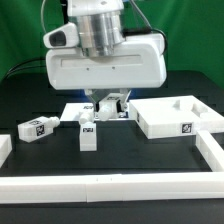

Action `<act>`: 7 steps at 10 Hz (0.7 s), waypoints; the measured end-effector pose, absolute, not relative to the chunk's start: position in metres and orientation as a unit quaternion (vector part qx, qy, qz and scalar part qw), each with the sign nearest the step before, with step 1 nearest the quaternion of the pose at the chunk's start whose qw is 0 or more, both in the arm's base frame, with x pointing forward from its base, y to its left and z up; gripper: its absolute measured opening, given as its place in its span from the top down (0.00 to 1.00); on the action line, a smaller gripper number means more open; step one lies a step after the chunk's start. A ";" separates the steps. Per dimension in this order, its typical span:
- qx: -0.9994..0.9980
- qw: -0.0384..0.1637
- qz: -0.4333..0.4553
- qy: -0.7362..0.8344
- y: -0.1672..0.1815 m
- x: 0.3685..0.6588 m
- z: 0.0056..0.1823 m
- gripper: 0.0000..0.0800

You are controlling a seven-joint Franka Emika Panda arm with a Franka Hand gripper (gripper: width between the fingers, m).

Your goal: Assemble one leg

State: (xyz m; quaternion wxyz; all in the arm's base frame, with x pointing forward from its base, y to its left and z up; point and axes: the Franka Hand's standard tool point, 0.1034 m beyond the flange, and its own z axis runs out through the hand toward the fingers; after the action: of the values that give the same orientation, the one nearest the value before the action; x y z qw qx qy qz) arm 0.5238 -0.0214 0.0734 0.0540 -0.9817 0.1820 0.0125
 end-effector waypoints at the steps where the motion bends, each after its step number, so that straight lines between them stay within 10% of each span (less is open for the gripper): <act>1: -0.982 0.054 0.013 0.182 -0.022 0.524 0.073 0.64; 7: -0.989 0.061 0.025 0.132 -0.111 0.442 0.069 0.64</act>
Offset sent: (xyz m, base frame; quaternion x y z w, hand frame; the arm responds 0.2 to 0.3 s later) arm -0.0649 -0.0278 -0.0078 0.0375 0.0050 0.0095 0.9992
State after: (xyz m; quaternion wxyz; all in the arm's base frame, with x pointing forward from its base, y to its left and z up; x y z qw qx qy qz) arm 0.4424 -0.1107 0.0686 0.0611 -0.9891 0.1319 0.0246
